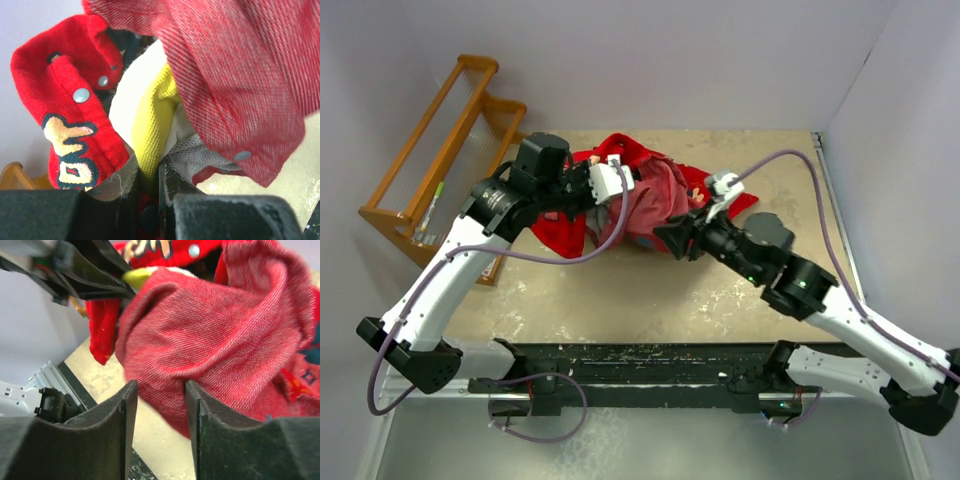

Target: Remove the pillowcase from the pillow

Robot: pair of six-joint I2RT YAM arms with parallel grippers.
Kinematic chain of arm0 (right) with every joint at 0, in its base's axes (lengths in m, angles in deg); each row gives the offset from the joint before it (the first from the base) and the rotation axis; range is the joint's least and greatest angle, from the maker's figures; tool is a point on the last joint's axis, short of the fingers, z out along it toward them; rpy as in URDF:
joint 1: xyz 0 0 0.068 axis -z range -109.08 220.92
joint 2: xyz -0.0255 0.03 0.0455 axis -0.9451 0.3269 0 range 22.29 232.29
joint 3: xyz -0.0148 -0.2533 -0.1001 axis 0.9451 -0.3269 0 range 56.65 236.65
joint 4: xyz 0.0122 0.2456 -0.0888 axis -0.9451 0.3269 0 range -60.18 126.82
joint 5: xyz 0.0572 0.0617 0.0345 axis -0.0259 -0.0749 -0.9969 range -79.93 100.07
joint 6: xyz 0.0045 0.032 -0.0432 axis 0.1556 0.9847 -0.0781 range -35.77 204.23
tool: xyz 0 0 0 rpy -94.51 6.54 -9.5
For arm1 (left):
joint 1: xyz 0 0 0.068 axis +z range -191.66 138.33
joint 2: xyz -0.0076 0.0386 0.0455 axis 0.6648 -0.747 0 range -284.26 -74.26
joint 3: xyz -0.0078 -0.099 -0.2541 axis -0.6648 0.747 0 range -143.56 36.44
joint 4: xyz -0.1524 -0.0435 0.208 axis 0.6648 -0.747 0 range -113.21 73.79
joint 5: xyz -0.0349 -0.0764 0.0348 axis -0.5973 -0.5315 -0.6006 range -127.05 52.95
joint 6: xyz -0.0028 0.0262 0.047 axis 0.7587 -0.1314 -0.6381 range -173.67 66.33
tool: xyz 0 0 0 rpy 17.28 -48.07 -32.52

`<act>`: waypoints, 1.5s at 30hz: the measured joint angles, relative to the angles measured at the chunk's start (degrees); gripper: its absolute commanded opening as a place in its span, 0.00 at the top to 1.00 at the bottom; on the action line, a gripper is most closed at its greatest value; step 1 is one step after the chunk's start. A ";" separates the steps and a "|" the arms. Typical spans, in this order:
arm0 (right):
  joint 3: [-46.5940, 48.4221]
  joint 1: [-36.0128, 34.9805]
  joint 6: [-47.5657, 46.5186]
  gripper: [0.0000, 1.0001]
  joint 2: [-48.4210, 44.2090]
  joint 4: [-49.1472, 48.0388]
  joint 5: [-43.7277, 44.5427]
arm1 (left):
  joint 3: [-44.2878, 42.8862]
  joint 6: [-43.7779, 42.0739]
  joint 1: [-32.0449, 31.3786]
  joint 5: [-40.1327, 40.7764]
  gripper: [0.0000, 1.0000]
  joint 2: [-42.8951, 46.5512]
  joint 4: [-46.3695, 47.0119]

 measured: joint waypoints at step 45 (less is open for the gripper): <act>-5.53 -4.09 6.12 0.32 -4.85 9.70 18.18 | -5.81 2.84 0.50 5.86 1.00 -3.58 -3.28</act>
